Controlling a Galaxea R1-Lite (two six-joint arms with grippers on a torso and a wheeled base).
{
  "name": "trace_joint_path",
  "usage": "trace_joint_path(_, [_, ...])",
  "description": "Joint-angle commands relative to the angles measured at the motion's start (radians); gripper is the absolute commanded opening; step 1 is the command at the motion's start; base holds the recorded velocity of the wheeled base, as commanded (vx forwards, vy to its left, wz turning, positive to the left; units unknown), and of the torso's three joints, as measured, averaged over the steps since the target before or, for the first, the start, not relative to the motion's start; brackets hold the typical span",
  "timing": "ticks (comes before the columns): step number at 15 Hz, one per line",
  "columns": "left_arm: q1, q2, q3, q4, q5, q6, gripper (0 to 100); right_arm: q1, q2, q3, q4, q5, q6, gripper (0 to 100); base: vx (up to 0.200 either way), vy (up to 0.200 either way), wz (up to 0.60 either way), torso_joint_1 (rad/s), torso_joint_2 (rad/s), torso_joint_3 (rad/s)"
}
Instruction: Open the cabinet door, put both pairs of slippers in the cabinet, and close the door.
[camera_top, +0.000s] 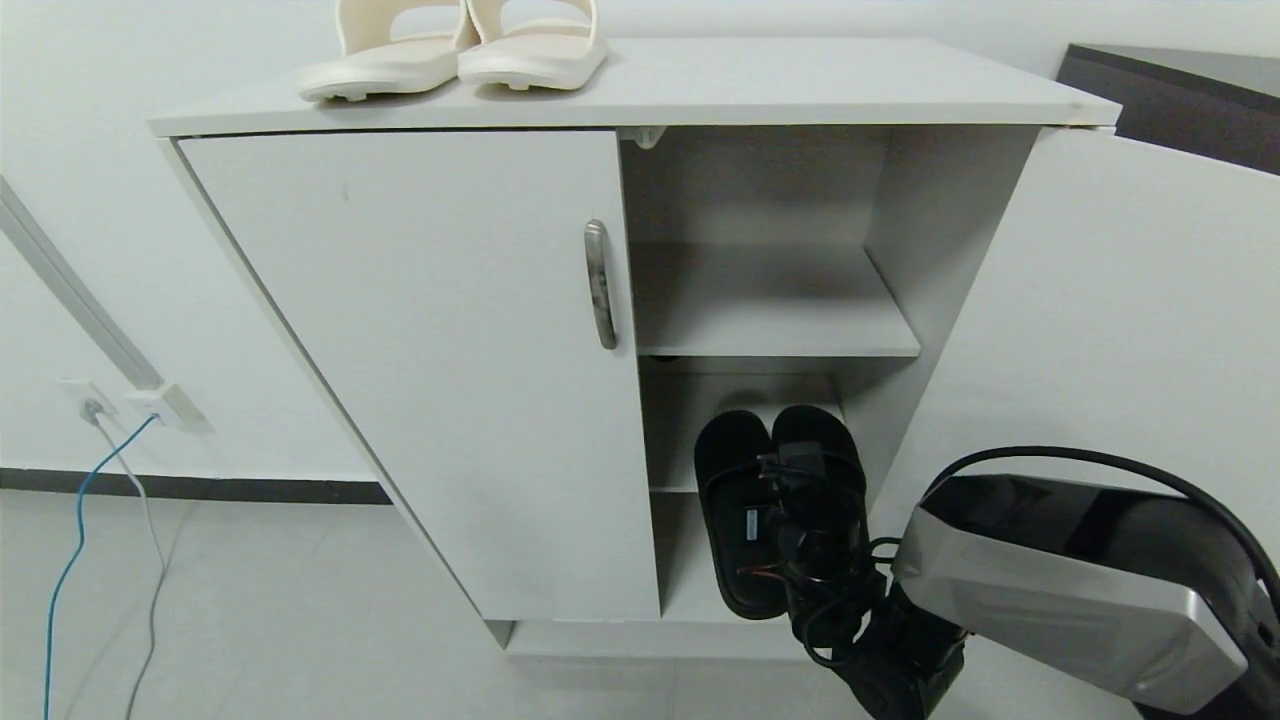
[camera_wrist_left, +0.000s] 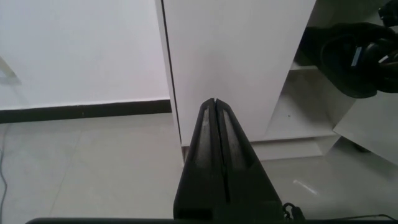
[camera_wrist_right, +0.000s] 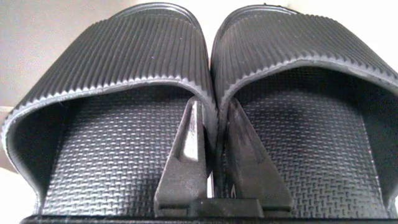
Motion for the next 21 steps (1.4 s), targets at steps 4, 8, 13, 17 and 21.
trace_joint_path(4, [0.001, 0.002, 0.000, 0.000, 0.000, 0.000, 0, -0.048, 0.005, -0.170, 0.235, 0.075, 0.073, 0, 0.000, 0.000, 0.00, 0.000, 0.00, 0.000])
trace_joint_path(8, [0.001, 0.002, 0.000, 0.000, 0.000, 0.000, 0, -0.093, 0.085, -0.370, 0.367, 0.093, 0.102, 0, 0.000, 0.000, 0.00, 0.000, 0.00, 0.000])
trace_joint_path(13, [0.001, 0.002, 0.000, 0.000, 0.002, 0.000, 0, -0.120, 0.189, -0.603, 0.496, 0.093, 0.099, 0, 0.000, 0.000, 0.00, 0.000, 0.00, 0.000])
trace_joint_path(17, [0.001, 0.002, 0.000, 0.000, 0.002, 0.000, 0, -0.148, 0.252, -0.758, 0.567, 0.092, 0.098, 0, 0.000, 0.000, 0.00, 0.000, 0.00, 0.000])
trace_joint_path(21, [0.001, 0.002, 0.000, 0.000, 0.002, 0.000, 0, -0.160, 0.278, -0.841, 0.586, 0.092, 0.096, 0, 0.000, 0.000, 0.00, 0.000, 0.00, 0.000])
